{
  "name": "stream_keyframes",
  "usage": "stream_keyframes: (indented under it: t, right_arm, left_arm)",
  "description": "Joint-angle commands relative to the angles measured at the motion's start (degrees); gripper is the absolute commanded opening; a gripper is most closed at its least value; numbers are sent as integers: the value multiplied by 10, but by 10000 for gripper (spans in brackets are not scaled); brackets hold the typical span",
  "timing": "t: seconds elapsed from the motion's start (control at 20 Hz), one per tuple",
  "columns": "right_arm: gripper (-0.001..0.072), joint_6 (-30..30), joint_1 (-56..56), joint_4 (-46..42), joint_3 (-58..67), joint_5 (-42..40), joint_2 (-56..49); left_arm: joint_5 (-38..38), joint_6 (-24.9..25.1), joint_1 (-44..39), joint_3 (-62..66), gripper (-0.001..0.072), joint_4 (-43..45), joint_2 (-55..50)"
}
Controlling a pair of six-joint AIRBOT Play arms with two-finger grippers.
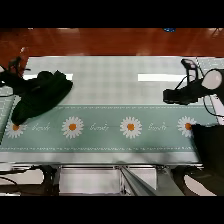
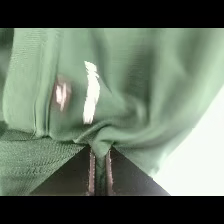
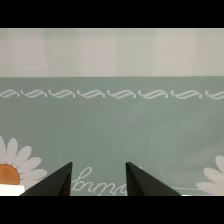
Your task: Fold the shirts.
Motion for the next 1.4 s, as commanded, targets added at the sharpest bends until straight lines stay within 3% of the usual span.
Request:
stream_keyframes:
  t: [0.0,0.2,0.3,0.5,0.75,0.85,0.95,1.15,1.35]
  right_arm:
    - [401,1,0,-23,0,-39,86]
    - [393,-12,0,-20,0,-8,131]
    - [353,-13,0,5,0,-7,149]
    - [354,-18,0,35,0,-11,192]
    - [353,-19,0,35,0,-8,242]
    - [353,-19,0,36,0,-3,257]
    - [353,-19,0,36,0,-3,268]
    - [354,-17,0,35,0,-4,271]
    - [353,-17,0,31,0,-3,271]
  left_arm:
    - [1,8,-2,92,22,-108,69]
    - [66,8,-28,215,22,-182,160]
    - [97,12,-50,275,22,-192,186]
    - [118,4,-110,417,22,-196,190]
    - [165,-9,-201,443,22,-228,216]
    - [217,35,-261,398,22,-268,240]
    - [273,46,-325,332,21,-269,258]
    - [279,45,-432,151,22,-269,259]
    - [245,18,-442,-52,22,-269,262]
